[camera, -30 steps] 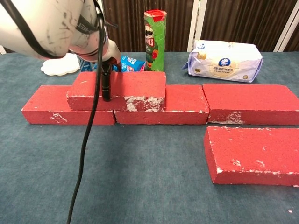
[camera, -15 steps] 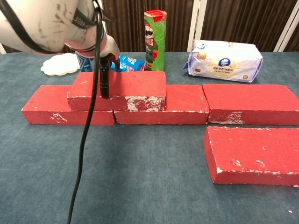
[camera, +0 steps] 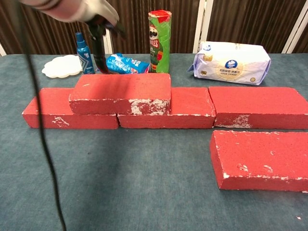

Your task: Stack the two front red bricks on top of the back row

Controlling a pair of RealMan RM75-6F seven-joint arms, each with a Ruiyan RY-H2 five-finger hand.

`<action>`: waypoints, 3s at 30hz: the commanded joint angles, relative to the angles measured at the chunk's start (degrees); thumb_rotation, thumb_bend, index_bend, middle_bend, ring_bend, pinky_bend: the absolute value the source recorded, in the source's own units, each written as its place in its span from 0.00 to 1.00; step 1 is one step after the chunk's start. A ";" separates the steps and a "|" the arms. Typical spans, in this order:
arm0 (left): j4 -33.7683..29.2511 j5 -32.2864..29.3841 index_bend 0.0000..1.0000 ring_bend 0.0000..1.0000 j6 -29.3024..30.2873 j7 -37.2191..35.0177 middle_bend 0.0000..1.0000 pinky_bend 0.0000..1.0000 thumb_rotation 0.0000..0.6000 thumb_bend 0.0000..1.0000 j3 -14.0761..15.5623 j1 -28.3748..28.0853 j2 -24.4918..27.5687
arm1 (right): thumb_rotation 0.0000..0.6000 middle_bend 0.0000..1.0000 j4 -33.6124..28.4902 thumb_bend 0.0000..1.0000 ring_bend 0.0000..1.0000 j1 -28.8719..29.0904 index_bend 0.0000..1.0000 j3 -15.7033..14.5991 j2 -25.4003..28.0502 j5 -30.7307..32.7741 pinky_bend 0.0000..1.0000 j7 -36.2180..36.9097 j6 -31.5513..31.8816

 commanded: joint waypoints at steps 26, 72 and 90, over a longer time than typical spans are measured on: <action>10.31 94.87 0.00 0.00 10.53 -61.29 0.00 0.02 1.00 0.22 33.02 64.33 18.80 | 1.00 0.08 1.97 0.00 0.09 -0.42 0.13 -0.16 -2.53 -3.25 0.00 -1.73 2.51; 13.61 93.47 0.00 0.00 9.69 -67.47 0.00 0.02 1.00 0.23 33.28 67.17 16.42 | 1.00 0.07 -20.11 0.00 0.03 17.31 0.07 -0.36 -12.88 31.00 0.00 -38.49 -3.27; 12.99 92.21 0.00 0.00 9.65 -66.54 0.00 0.02 1.00 0.23 32.66 67.59 16.41 | 1.00 0.06 -15.33 0.00 0.03 22.16 0.07 0.26 -16.38 37.67 0.00 -36.87 -3.74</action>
